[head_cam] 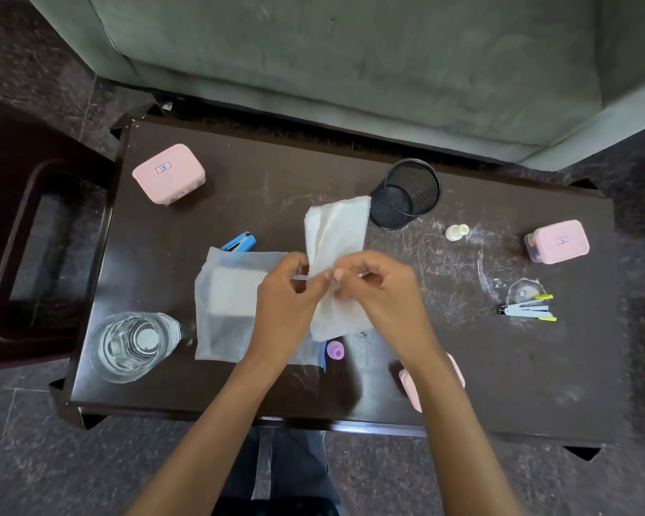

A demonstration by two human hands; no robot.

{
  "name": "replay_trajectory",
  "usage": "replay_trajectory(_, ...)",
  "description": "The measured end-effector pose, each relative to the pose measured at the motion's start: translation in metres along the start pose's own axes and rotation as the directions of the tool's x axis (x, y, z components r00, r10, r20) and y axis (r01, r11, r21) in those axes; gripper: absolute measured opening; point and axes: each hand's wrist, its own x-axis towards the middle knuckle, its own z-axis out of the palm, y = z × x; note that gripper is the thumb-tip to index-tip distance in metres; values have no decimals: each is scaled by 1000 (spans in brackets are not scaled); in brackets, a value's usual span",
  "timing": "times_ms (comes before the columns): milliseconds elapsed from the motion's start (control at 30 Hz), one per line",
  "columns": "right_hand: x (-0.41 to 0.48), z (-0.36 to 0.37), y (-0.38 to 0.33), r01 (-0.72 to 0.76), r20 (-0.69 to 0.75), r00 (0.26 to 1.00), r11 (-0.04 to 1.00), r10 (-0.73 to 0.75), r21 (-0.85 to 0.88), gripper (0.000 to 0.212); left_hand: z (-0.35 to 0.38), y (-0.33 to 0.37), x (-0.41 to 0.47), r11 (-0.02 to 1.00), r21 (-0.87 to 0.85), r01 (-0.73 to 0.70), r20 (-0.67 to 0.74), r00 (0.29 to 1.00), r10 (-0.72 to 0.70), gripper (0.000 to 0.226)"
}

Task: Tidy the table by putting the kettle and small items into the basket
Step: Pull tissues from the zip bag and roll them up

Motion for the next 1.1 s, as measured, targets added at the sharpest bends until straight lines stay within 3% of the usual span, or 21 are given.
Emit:
replay_trajectory(167, 2, 11, 11, -53, -118, 991, 990, 68, 128, 19, 3, 3, -2, 988, -150, 19, -7, 1000, -21, 16)
replay_trajectory(300, 3, 10, 16, -31, -197, 979, 990, 58, 137, 8, 5, 4, 1, 987, -156, 43, 33, 999, -39, 13)
replay_trajectory(567, 2, -3, 13, 44, -198, 980, 993, -23, 107, 10, 13, 5, 7, 984, -172, 52, 26, 999, -48, 15)
replay_trajectory(800, 4, -5, 13, 86, -109, 991, 987, -72, 132, 18, 15, 12, 9, 992, -123, 16, 20, 1000, -14, 18)
replay_trajectory(1100, 7, 3, 11, -12, -190, 979, 959, 68, 284, 19, 21, 13, 10, 948, -294, 125, 99, 990, -100, 22)
